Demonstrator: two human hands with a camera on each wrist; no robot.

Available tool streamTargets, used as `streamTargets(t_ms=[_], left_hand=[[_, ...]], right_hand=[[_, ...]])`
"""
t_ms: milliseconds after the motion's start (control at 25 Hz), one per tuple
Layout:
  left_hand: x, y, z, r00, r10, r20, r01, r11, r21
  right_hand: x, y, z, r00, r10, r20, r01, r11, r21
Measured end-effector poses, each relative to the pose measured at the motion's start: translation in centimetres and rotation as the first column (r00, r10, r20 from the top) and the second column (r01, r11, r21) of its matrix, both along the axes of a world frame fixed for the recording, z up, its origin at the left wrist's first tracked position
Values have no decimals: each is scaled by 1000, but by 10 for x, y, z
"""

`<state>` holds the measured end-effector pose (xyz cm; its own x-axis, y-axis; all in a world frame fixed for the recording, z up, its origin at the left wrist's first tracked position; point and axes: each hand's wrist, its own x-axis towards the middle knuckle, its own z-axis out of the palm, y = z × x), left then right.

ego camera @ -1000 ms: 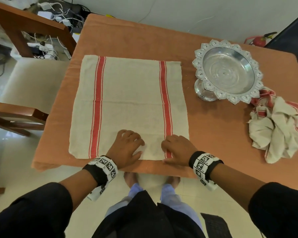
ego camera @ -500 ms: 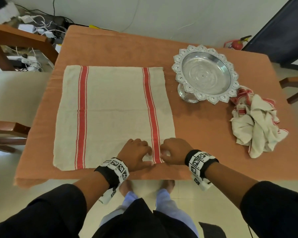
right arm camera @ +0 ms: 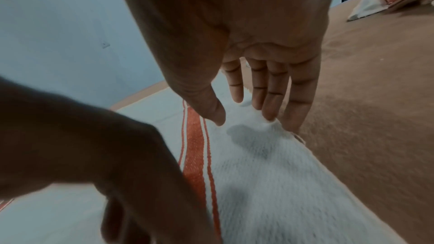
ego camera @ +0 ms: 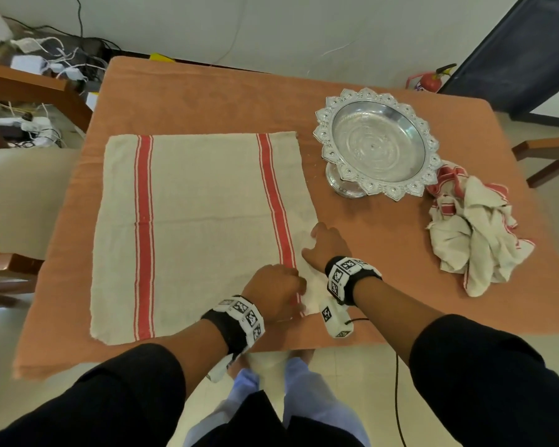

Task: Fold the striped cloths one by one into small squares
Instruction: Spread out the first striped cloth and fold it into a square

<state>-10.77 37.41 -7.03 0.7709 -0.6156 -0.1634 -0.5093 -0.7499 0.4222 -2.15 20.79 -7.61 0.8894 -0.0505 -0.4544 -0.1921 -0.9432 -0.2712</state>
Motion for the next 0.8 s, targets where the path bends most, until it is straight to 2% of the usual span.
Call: streamTargets(t_ms=[120,200,320,400,480,560,680,800], left_hand=[[-10,-33,-6,995,-101,-22,101,995,10],[-10,-50,-14,995,-84,-45,87,994,66],[-9,-59,-21,996,-42,-76,51,992,117],[-6,-54,-21,992,36,-125,-27,997,70],[-4,-35,-19,966,147,-213,-158,987,-37],[-6,-16,-19,959,156,-236,-183,978,-96],[-7,-16,-24,994,13,-111,-14,1000,-4],[-3,-40,-26,996,-90,28,88,994,64]], right_hand=[[12,2,2,1000,20,4,-20,1000,17],[21,0,2,999,43,9,-43,999,23],[33,1,7,991,126,53,-132,985,112],[45,8,15,971,213,109,-229,961,158],[58,23,25,946,273,173,-302,936,179],[74,40,35,932,296,209,-335,923,191],[103,63,47,927,323,190,-356,917,178],[132,78,51,915,361,179,-386,912,136]])
